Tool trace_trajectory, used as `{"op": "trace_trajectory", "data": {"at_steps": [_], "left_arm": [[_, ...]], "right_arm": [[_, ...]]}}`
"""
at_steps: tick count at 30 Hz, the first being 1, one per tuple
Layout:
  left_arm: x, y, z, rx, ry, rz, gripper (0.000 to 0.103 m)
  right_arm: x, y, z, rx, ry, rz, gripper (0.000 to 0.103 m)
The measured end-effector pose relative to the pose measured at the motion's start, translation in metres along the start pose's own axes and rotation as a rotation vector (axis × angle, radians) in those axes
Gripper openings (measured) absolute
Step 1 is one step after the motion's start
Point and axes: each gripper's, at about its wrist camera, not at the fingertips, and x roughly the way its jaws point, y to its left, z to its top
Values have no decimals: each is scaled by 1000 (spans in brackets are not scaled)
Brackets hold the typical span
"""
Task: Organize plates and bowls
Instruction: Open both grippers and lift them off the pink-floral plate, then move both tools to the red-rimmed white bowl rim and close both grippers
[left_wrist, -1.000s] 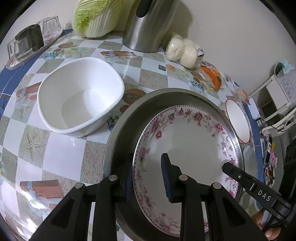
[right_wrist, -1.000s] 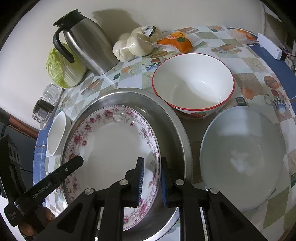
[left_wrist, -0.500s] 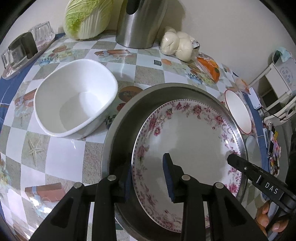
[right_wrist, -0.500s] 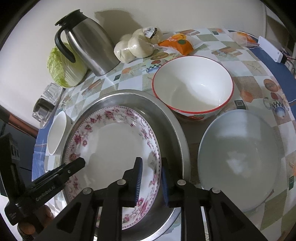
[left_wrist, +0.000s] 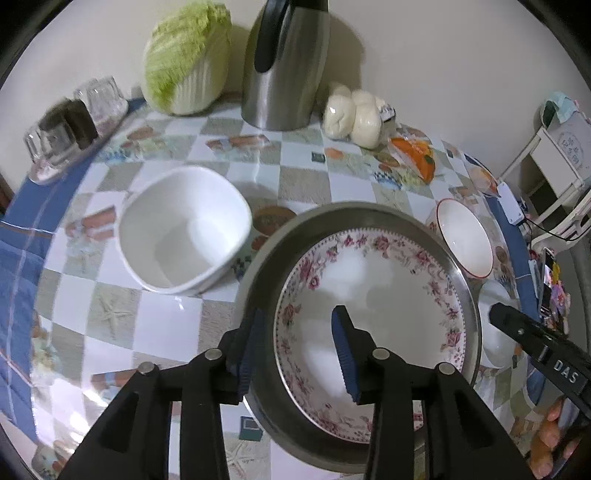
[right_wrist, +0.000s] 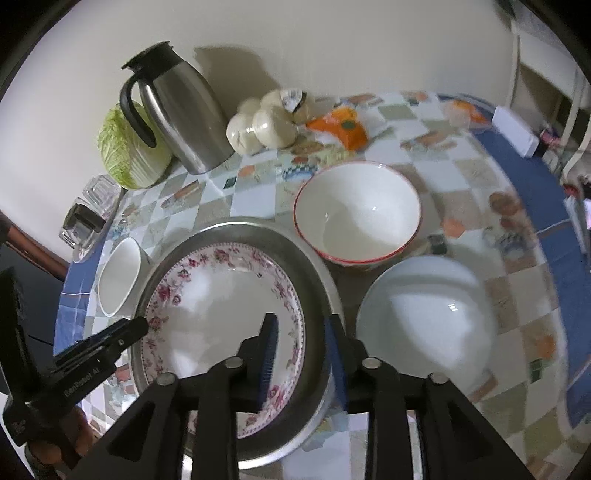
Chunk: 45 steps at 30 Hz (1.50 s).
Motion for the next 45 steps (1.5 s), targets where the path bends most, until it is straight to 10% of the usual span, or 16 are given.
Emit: {"op": "trace_trajectory", "data": {"at_steps": [5,19,27,30,45], "left_arm": [[-14,-5,-2,29,-33,107,48],[-12,11,-5,-75,0,116,63],[-8,17,-4,-111,19,102,66],[-10,17,-3,-109,4,101,83],[-10,18,-4,-141,-4,93,103]], "right_arm": [[-19,7,0,-34,-23,-46,46],[-21,8,-6,-56,-7,-97,60],[-16,3,-7,-38,-3,-119,87],[-16,1,-7,-35,-17,-110,103],[-30,-2,-1,-52,-106,-101,103]]}}
